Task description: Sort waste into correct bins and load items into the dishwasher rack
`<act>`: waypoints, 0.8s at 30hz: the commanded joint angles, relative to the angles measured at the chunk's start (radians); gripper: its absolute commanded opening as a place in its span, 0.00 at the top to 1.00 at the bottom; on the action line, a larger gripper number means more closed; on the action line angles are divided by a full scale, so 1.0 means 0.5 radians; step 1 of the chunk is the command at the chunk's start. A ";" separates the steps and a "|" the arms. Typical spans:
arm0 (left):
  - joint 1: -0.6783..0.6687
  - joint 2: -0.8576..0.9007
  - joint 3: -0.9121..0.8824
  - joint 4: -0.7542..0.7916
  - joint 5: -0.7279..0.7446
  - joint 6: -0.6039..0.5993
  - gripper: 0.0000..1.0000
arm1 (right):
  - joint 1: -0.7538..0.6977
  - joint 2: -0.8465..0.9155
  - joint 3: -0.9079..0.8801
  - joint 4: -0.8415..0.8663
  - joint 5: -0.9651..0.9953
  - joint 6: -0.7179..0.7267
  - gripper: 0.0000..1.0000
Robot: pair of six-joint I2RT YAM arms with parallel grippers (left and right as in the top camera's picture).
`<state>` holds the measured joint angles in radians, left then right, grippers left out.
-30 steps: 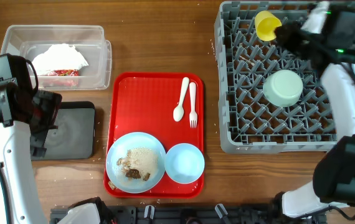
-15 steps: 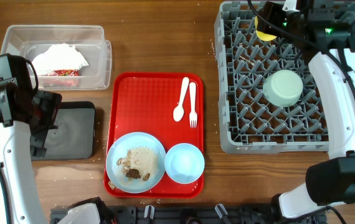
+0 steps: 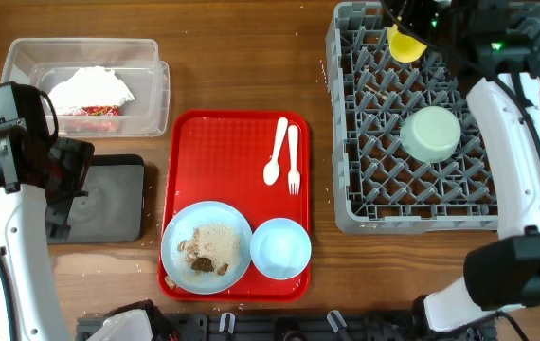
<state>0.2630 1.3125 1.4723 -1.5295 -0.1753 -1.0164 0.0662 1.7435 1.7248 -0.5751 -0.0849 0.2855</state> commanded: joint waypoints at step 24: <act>0.008 -0.011 -0.006 -0.002 -0.034 -0.033 0.00 | 0.179 0.686 0.002 0.175 0.842 0.288 0.31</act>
<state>0.2630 1.3125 1.4723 -1.5291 -0.1753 -1.0164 0.1741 2.0583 1.7248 -0.5034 0.3161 0.4072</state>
